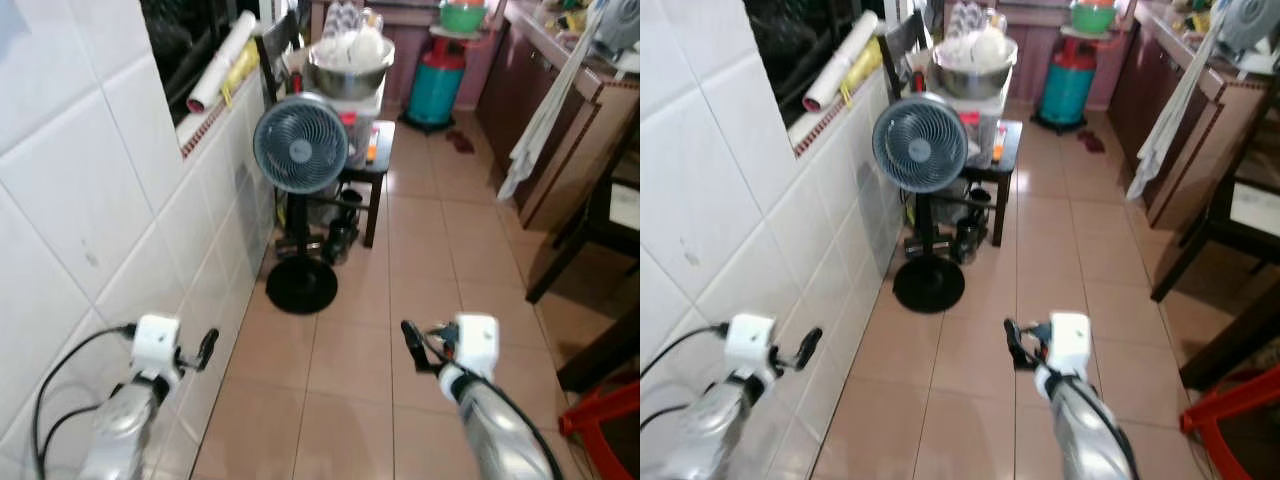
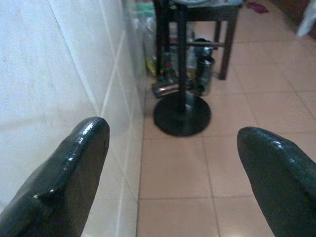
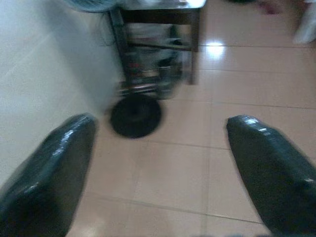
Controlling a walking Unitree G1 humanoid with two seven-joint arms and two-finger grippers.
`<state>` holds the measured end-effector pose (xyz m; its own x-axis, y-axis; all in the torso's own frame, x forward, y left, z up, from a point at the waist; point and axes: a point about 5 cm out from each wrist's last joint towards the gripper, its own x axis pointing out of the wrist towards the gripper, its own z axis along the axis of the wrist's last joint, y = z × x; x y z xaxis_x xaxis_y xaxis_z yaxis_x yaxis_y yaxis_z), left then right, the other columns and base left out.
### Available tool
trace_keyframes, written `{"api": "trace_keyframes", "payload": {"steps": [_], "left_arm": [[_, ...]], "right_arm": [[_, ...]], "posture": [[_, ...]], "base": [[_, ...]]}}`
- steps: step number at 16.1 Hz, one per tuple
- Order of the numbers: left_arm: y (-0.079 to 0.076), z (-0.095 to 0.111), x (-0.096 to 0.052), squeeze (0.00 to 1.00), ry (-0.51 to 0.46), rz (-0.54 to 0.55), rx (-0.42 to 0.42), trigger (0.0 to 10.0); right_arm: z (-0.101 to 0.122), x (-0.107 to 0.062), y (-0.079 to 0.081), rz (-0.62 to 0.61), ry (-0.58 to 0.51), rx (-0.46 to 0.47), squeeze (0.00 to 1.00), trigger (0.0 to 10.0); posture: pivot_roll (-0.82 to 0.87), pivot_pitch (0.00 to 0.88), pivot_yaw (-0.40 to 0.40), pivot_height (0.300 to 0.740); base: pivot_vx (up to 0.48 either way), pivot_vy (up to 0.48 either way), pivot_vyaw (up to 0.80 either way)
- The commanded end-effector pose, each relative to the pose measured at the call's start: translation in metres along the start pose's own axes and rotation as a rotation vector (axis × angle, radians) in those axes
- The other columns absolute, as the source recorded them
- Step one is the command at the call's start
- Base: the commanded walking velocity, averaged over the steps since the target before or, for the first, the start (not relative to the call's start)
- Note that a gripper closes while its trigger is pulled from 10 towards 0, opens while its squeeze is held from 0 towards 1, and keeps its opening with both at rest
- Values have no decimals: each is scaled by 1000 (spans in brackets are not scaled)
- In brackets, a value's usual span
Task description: Setting the table
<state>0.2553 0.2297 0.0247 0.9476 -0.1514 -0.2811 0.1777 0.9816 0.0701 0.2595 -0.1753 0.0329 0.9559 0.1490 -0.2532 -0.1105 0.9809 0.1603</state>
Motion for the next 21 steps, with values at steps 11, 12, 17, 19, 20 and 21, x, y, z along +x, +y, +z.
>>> {"api": "trace_keyframes", "payload": {"steps": [11,12,17,19,20,21], "left_arm": [[-37,44,-29,0,-224,13,-45,10000],[-40,44,-29,0,-220,6,-57,10000],[-45,48,-26,0,-224,22,-73,10000],[-43,50,-22,0,-221,30,-100,10000],[-45,49,-20,0,-203,41,-91,10000],[-45,49,-20,0,-203,41,-91,10000]], "right_arm": [[42,-53,17,-62,-157,-115,0,10000],[43,-54,16,-67,-157,-118,0,10000],[46,-52,10,-131,-188,-167,0,10000],[47,-51,10,-144,-187,-170,0,10000],[47,-50,10,-148,-179,-168,0,10000],[47,-50,10,-148,-179,-168,0,10000]], "posture": [[57,0,-6,740],[57,0,-6,740],[58,0,-12,740],[65,0,-17,740],[63,0,-14,740],[63,0,-14,740]], "base": [[0,0,0],[0,0,0],[0,0,0],[0,0,0],[0,0,0],[0,0,0]]}}
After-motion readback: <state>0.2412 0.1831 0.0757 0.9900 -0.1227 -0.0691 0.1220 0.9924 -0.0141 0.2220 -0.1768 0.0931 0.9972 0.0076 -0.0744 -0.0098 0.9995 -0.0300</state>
